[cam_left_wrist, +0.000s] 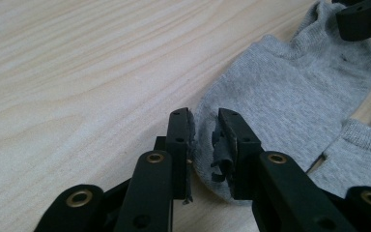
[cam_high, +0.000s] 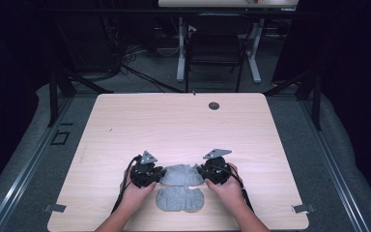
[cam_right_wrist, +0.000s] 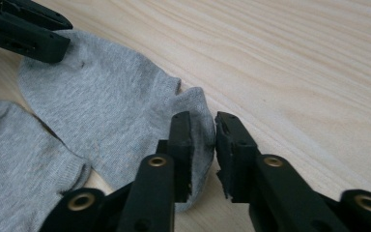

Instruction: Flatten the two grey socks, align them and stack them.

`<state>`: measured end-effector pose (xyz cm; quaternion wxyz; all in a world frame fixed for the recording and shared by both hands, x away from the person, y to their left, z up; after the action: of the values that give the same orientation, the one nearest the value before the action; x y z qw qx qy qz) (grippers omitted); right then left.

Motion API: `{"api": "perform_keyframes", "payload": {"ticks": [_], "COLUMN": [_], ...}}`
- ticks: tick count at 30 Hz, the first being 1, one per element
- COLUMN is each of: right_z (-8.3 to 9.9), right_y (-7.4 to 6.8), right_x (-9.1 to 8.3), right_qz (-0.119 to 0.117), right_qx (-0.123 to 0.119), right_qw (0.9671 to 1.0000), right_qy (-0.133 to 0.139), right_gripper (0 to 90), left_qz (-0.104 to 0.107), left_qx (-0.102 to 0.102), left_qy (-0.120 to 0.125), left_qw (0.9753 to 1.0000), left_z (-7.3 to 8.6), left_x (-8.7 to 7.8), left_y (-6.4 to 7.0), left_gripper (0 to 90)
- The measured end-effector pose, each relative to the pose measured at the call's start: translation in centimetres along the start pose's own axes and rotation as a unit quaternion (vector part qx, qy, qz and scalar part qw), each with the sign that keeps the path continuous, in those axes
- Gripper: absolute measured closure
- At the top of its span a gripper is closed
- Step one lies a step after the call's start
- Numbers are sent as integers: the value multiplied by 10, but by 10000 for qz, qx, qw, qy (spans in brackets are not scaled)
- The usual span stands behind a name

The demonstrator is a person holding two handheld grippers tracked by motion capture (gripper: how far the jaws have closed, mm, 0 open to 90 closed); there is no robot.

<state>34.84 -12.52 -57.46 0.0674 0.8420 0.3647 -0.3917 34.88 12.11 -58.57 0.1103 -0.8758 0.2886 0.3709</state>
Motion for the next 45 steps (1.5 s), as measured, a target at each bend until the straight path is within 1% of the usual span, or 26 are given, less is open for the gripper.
{"api": "perform_keyframes", "payload": {"ticks": [2,4,6,9,13,16,18,22,25,26,27,29,33,36,37,39,42,45], "right_z": [0,0,1,1,1,1,1,0,-1,-2,-3,-5,-9,-13,-13,-15,-16,-18], "right_y": [0,0,1,2,2,3,3,3,2,1,0,-1,-3,-4,-5,-5,-6,-9], "right_x": [1,1,2,2,2,2,1,0,-2,-3,-4,-6,-10,-14,-15,-17,-20,-23], "right_qz": [-2,10,60,50,56,40,12,27,9,21,17,10,-1,41,36,17,10,-24], "right_qx": [-28,-55,-63,-76,-96,-77,-85,-72,-85,-93,-94,-98,-165,-245,-256,-265,-274,-300], "right_qw": [10000,10000,9999,9999,9999,9999,10000,10000,10000,9999,9999,9999,9998,9995,9994,9994,9992,9991], "right_qy": [-17,-55,-98,-115,-120,-50,-50,-15,18,42,52,81,146,192,221,223,288,288], "right_gripper": [820,845,860,866,872,874,874,874,874,874,874,874,872,872,872,872,872,872], "left_qz": [-20,-22,-17,-39,-70,-77,-63,-58,-54,-59,-56,-60,-61,-50,-50,-24,-26,0], "left_qx": [21,-13,31,108,85,44,42,30,39,75,36,72,60,55,108,29,63,93], "left_qy": [-9,-7,-17,-29,-4,50,44,91,134,155,168,174,245,307,312,358,380,407], "left_qw": [10000,10000,10000,9999,9999,9999,10000,9999,9999,9998,9998,9998,9997,9995,9994,9994,9993,9991], "left_z": [0,0,1,1,1,1,1,0,-1,-2,-2,-4,-6,-8,-9,-9,-9,-10], "left_x": [0,0,-1,-2,-4,-6,-7,-9,-11,-12,-13,-14,-18,-23,-24,-26,-30,-34], "left_y": [-1,-1,-1,-1,-3,-5,-5,-5,-4,-5,-4,-5,-4,-4,-5,-4,-4,-3], "left_gripper": [797,827,863,872,876,877,877,877,877,878,878,878,878,878,878,878,878,878]}}
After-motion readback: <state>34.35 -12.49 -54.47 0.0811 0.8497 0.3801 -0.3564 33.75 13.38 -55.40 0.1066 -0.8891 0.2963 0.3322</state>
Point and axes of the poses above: each handheld gripper's, and its own axes: x roughly forward along the jaws, z roughly out of its underside, y roughly to its right, the point moved 2 cm from there along x, roughly forward along the jaws, and after that the axes turned 7 degrees about -z, right-handed, at the moved point
